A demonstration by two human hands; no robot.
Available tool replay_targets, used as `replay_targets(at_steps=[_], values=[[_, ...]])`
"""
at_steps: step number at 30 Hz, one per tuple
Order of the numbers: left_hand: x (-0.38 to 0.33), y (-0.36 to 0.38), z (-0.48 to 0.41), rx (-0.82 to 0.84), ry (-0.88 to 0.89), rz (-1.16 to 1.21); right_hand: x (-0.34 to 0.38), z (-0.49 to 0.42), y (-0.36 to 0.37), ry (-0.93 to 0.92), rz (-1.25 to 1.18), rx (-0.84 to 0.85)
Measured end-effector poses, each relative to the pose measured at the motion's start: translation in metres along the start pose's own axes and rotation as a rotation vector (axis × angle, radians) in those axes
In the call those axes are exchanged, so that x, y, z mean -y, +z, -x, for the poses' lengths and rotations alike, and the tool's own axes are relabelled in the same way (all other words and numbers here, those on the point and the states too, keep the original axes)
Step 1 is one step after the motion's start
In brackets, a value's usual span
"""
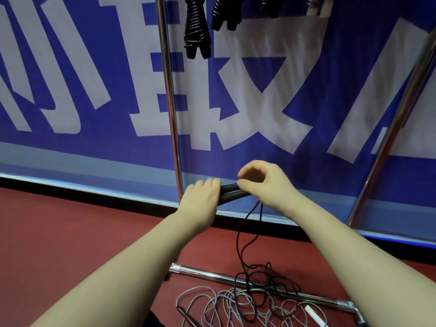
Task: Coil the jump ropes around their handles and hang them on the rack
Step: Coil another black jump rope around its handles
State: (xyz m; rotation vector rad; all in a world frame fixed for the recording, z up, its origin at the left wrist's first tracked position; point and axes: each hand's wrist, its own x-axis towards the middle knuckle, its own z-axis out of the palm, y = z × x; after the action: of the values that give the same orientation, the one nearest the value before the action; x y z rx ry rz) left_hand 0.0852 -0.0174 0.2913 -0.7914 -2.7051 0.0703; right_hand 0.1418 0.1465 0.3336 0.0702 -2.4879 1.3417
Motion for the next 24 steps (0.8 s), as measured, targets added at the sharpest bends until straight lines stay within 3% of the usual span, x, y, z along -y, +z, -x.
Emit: replay_targets(at_steps=[4,7,14,18,22,24], values=[[-0.009,-0.008,0.002,-0.028,0.092,0.022,-0.012,0.001,0.008,-0.061,0.731,0.327],[-0.017,-0.012,0.003,-0.053,0.166,0.037,-0.021,0.007,0.017,-0.148,1.033,0.295],[-0.015,-0.013,0.003,-0.150,0.207,0.258,-0.003,0.009,0.010,-0.107,0.989,0.204],[-0.009,-0.013,0.000,-0.175,-0.091,0.571,-0.003,0.006,0.001,0.018,0.898,0.125],[-0.007,-0.019,-0.002,0.000,-0.470,1.366,-0.007,0.006,-0.005,0.084,0.860,0.102],[-0.008,-0.028,-0.004,0.050,-0.521,1.452,-0.006,0.007,-0.001,0.063,0.845,0.123]])
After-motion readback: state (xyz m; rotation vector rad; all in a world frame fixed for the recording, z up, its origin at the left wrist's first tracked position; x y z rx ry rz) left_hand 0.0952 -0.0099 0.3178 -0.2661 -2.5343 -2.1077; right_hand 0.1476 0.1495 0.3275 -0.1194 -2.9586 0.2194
